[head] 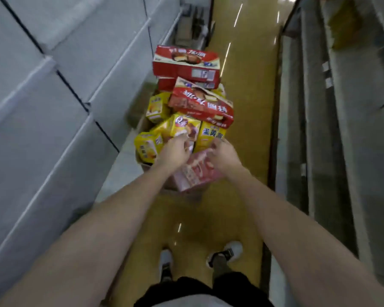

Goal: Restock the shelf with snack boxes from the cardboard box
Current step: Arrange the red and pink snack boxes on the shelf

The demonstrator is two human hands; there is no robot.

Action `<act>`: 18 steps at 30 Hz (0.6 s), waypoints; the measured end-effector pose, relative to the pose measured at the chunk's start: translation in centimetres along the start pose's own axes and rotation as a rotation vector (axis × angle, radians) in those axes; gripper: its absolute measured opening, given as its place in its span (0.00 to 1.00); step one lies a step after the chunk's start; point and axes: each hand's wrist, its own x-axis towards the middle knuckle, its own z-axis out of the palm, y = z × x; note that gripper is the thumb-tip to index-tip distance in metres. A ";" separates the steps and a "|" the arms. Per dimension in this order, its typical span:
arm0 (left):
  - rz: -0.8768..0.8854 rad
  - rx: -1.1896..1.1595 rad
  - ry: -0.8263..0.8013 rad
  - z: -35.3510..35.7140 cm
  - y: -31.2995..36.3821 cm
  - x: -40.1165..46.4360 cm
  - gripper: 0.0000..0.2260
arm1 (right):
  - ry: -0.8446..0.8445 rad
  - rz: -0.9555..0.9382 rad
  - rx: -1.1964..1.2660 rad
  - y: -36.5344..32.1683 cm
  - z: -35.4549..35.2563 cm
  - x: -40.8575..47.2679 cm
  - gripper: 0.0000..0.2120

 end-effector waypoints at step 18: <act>-0.480 -0.262 -0.240 5.0 -3.2 -0.6 0.50 | -0.082 0.583 0.102 2.1 2.9 0.3 0.46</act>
